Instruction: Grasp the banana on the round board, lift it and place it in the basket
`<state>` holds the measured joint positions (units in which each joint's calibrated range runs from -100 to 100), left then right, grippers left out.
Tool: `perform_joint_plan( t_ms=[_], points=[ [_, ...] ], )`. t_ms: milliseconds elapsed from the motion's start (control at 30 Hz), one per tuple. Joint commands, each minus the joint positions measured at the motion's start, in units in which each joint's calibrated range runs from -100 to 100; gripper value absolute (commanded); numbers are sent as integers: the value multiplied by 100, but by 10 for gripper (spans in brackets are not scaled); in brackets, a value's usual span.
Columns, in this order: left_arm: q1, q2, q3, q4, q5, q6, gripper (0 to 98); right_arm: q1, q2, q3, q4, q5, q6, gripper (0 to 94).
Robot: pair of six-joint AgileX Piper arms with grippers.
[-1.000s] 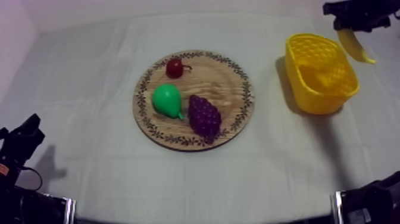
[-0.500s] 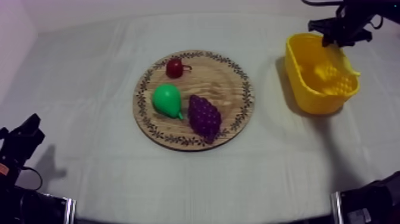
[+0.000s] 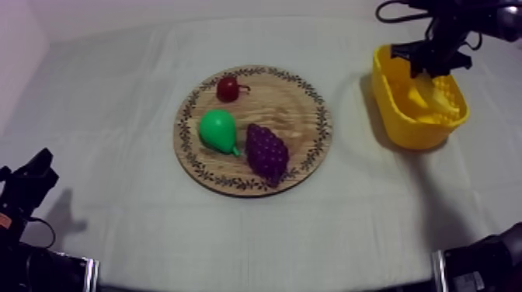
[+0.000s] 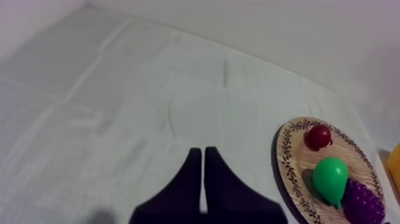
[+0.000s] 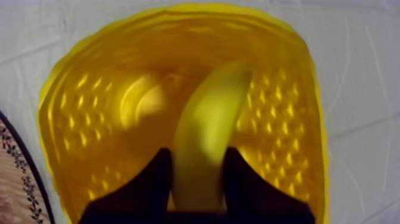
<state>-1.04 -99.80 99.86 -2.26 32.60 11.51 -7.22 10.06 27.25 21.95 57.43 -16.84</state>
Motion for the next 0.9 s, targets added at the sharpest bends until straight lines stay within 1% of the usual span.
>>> perform_joint_plan(
  t_ms=[0,733,800,867],
  points=[
    [-1,-3,3,-1,-2,-1,1,-4,65,-1,0,11,-20,218],
    [-1,-3,3,-1,-2,-1,1,-17,874,-97,170,-88,-246,218],
    [-1,-3,3,-1,-2,-1,1,-17,892,-96,182,-93,-260,232],
    [-1,-3,3,-1,-2,-1,1,-13,903,-96,189,-96,-267,290]
  ],
)
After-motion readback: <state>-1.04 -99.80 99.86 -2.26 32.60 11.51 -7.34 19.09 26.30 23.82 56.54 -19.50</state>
